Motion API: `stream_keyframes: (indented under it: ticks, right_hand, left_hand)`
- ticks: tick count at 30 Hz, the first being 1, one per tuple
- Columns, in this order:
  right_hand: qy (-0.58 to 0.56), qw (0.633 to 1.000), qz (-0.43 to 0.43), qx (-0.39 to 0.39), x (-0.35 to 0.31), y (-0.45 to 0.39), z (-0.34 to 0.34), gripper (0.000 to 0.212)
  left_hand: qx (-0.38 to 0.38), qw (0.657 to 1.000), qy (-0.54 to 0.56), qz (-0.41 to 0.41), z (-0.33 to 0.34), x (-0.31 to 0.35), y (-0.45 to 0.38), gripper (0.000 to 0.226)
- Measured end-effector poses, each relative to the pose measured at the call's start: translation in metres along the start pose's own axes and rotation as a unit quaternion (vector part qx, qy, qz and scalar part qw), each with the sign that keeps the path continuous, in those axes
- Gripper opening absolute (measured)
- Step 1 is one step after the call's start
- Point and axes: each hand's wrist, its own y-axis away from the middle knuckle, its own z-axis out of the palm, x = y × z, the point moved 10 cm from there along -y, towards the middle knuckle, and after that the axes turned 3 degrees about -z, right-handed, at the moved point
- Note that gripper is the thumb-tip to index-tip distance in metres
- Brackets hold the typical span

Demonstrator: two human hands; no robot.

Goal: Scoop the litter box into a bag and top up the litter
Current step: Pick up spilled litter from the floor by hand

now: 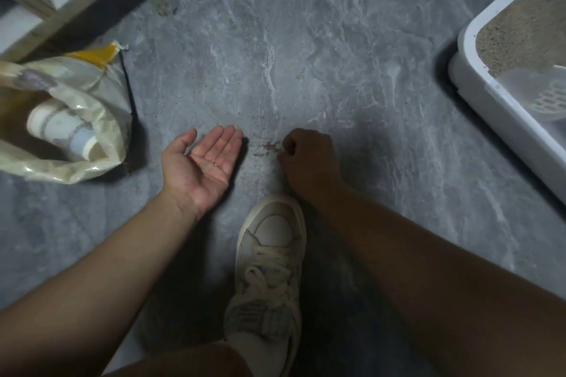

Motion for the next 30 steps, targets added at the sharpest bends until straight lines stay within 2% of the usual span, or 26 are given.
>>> stream_keyframes:
  ticks: [5,8,12,21,27,30]
  right_hand:
    - [0.160,0.983,-0.080,-0.049,-0.032,-0.009,0.015,0.031]
    - [0.226,0.967,-0.113,-0.032,-0.045,-0.011,0.016,0.026]
    - [0.250,0.960,-0.122,-0.034,-0.054,-0.016,0.019,0.025]
    - [0.283,0.939,-0.188,-0.043,-0.073,-0.009,0.028,0.023]
    - [0.250,0.957,-0.141,-0.041,-0.062,-0.021,0.034,0.022]
    - [0.170,0.982,-0.081,-0.028,-0.048,-0.021,0.031,0.020]
  left_hand:
    - [-0.005,1.000,-0.008,-0.004,-0.002,-0.001,0.001,0.041]
    - [-0.006,1.000,-0.010,-0.007,-0.002,0.000,0.001,0.042]
    - [-0.007,1.000,-0.011,-0.012,0.000,0.000,0.000,0.042]
    - [-0.010,1.000,-0.023,-0.012,0.007,0.001,0.003,0.043]
    - [-0.008,1.000,-0.027,-0.011,0.006,0.000,0.004,0.043]
    - [-0.005,0.999,-0.033,-0.013,0.004,-0.003,0.003,0.044]
